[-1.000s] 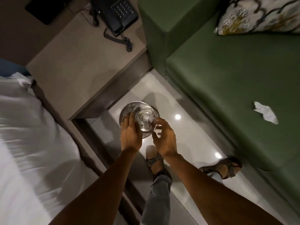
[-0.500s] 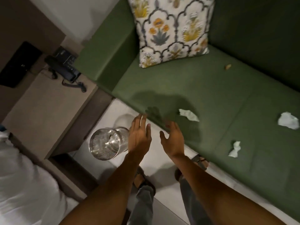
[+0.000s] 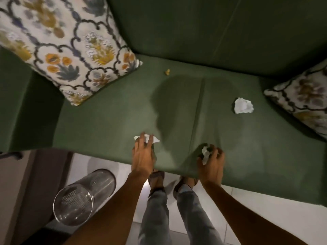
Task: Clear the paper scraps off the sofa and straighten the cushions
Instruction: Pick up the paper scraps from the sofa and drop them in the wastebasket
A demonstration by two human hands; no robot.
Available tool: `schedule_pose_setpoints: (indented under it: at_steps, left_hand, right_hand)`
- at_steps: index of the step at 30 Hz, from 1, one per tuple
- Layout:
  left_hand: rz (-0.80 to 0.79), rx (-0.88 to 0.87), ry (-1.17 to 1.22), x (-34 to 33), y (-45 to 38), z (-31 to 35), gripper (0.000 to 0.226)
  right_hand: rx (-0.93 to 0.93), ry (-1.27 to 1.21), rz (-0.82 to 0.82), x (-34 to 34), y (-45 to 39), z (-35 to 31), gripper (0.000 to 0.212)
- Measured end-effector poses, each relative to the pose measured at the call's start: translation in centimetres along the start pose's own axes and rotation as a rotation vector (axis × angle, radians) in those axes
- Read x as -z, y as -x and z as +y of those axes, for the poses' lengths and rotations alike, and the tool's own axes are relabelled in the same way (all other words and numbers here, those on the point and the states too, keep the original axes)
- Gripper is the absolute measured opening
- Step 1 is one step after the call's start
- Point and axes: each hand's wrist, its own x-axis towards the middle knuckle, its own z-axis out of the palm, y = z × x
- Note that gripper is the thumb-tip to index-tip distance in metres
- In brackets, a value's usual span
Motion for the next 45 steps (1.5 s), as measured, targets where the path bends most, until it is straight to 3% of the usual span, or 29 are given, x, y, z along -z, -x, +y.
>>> schedule_pose_setpoints:
  at_steps: [6,10,14,18,21,26,34,39,45]
  left_hand:
    - [0.035,-0.075,0.062,-0.7,-2.2,-1.2,0.05]
    - [0.01,-0.163,0.101,1.3,-5.7,-0.8,0.031]
    - [0.134,-0.215,0.134,4.2,-11.3,2.8,0.024]
    - [0.298,-0.302,0.064,7.5,-17.7,7.5,0.02]
    - [0.364,-0.351,0.045,9.0,-22.6,10.2,0.018]
    - [0.241,-0.291,-0.004,8.6,-26.8,11.3,0.029]
    - [0.081,-0.376,0.147,5.3,-17.8,7.0,0.024]
    - [0.155,-0.167,0.235,3.1,-10.9,3.6,0.027]
    - [0.236,0.095,0.392,1.7,-0.8,-3.2,0.017]
  right_hand:
    - [-0.007,-0.249,-0.06,-1.0,-1.8,0.8,0.02]
    - [-0.051,-0.308,0.043,0.2,-5.0,-0.5,0.019]
    - [-0.128,-0.382,0.143,2.7,-10.6,-1.9,0.023]
    - [-0.113,-0.27,0.276,5.3,-16.7,-2.8,0.029]
    - [-0.152,-0.268,0.275,6.0,-20.2,-3.0,0.025]
    - [-0.155,-0.308,0.312,4.8,-20.9,-3.6,0.023]
    - [0.17,-0.382,0.002,0.8,-14.5,-8.6,0.016]
    - [0.293,-0.376,-0.201,-2.5,-8.6,-10.8,0.014]
    - [0.25,-0.397,-0.385,-6.3,-0.9,-11.8,0.021]
